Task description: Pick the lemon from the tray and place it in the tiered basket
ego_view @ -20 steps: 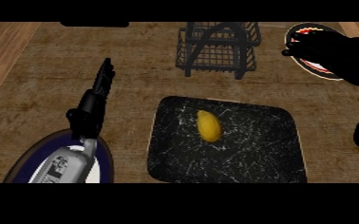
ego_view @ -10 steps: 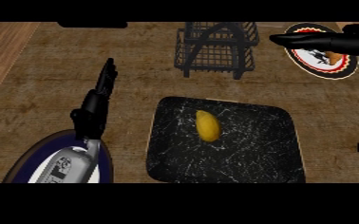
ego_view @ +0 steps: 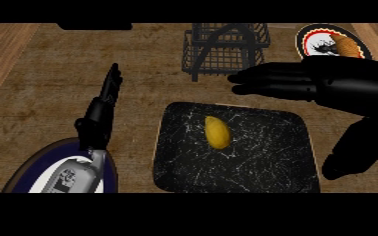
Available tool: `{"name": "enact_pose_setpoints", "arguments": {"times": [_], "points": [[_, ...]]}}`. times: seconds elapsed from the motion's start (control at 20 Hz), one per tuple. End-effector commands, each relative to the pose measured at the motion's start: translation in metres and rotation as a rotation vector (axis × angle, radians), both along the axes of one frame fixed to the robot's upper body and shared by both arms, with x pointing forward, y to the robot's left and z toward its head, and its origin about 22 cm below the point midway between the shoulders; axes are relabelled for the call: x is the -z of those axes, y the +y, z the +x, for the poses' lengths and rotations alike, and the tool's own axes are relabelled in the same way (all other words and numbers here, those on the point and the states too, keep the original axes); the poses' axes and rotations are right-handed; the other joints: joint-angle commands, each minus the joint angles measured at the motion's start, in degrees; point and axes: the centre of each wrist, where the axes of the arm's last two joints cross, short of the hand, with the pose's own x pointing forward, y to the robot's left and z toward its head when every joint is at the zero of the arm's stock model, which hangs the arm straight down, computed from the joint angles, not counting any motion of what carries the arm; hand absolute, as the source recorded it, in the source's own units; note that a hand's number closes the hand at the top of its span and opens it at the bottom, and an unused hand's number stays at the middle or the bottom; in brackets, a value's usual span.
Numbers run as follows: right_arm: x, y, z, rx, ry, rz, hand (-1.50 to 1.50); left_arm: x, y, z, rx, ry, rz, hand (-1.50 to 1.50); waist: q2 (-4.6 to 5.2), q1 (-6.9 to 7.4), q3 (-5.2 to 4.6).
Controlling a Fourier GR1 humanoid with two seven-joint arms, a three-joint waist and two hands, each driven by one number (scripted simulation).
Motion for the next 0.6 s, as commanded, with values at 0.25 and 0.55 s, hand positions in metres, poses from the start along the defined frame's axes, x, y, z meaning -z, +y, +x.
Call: {"name": "enact_pose_setpoints", "arguments": {"times": [0.25,0.55], "points": [[0.002,0.013,-0.006,-0.013,-0.009,-0.183,-1.50,-0.011,-0.001,-0.011,0.009,0.012,0.005,0.00,-0.06,-0.13,-0.01],[0.021,0.023,-0.007,0.028,-0.027,-0.274,-1.50,0.004,0.003,-0.004,-0.002,0.011,0.015,0.00,0.08,-0.01,-0.01]]}}
